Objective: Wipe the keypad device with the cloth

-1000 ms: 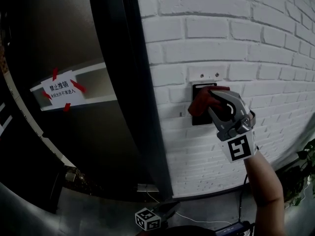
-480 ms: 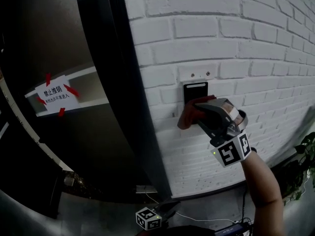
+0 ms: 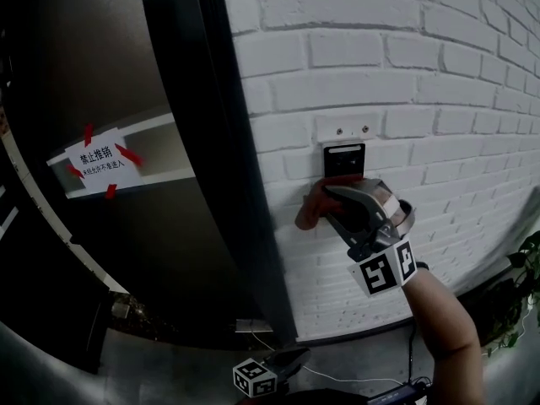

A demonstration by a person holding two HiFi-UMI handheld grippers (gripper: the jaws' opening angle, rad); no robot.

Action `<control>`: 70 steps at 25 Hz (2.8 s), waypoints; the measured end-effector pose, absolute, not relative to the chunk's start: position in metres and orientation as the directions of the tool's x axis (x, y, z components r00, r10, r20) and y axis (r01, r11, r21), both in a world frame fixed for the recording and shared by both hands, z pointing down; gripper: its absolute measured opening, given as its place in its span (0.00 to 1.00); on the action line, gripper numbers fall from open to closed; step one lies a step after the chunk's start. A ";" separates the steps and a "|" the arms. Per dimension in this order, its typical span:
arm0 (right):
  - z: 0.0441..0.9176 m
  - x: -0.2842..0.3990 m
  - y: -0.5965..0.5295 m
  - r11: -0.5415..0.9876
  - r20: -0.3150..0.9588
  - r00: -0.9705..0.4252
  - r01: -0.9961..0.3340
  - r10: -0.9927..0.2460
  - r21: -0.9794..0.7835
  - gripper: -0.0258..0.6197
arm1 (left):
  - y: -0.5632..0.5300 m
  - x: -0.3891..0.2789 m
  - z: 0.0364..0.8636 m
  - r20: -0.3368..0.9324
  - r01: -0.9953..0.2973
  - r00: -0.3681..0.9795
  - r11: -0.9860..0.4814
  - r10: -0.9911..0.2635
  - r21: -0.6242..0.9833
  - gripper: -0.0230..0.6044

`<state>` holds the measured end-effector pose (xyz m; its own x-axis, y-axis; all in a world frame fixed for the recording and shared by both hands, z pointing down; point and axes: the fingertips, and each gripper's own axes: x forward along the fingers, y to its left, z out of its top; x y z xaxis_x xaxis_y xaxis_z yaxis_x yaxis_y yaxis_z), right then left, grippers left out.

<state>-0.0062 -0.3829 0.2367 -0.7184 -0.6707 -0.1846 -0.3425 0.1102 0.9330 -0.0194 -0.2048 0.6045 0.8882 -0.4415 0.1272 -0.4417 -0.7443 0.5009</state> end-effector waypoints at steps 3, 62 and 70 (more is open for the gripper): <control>0.256 -0.035 -0.384 0.078 -0.103 -0.727 -0.211 -0.679 0.974 0.18 | -0.204 -0.025 0.605 0.127 -0.449 0.883 -0.736 -0.452 0.506 0.04; 0.675 0.124 -0.042 0.739 0.180 -0.831 -0.552 -0.527 -0.387 0.18 | -0.041 -0.035 0.640 0.169 -0.535 0.830 -0.672 -0.532 0.512 0.04; 0.673 0.102 0.034 0.720 0.127 -0.811 -0.570 -0.571 -0.397 0.18 | 0.024 -0.035 0.650 0.159 -0.486 0.864 -0.706 -0.478 0.515 0.04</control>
